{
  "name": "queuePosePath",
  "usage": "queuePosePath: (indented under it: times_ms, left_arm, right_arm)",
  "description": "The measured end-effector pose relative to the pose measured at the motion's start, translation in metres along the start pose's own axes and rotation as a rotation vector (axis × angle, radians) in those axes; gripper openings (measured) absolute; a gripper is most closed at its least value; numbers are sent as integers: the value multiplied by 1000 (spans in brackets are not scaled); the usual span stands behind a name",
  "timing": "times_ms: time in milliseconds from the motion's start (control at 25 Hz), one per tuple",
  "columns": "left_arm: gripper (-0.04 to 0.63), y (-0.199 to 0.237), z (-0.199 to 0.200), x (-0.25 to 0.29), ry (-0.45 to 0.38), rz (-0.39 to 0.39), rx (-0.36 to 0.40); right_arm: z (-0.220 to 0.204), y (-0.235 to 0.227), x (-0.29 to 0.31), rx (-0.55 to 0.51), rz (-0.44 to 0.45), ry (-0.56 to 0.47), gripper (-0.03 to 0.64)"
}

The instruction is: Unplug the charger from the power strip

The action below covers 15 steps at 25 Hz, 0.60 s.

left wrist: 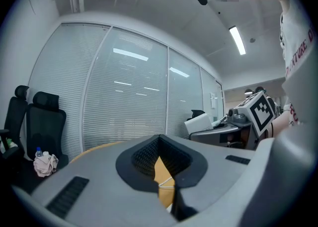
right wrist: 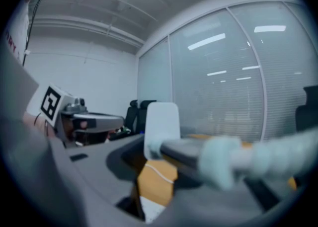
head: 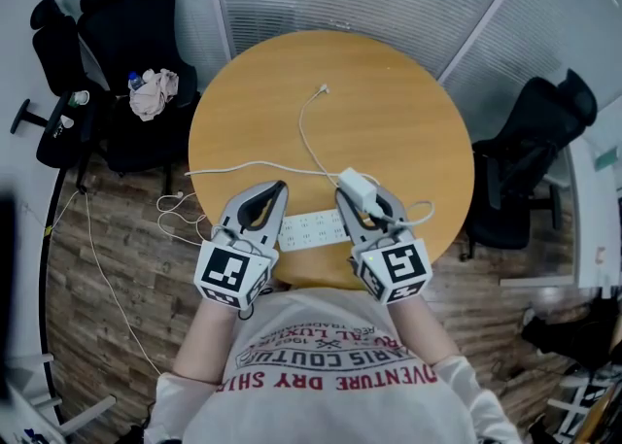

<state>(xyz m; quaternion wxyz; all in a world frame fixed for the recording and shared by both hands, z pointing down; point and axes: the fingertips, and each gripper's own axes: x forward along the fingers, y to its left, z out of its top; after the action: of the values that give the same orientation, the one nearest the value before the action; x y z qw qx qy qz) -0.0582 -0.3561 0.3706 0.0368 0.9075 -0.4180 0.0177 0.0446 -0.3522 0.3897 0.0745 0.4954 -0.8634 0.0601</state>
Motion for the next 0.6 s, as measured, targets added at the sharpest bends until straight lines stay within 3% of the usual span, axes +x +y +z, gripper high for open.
queuePosePath:
  times_ms: [600]
  left_arm:
    - [34, -1, -11, 4, 45, -1, 15]
  right_arm:
    - [-8, -2, 3, 39, -19, 24, 153]
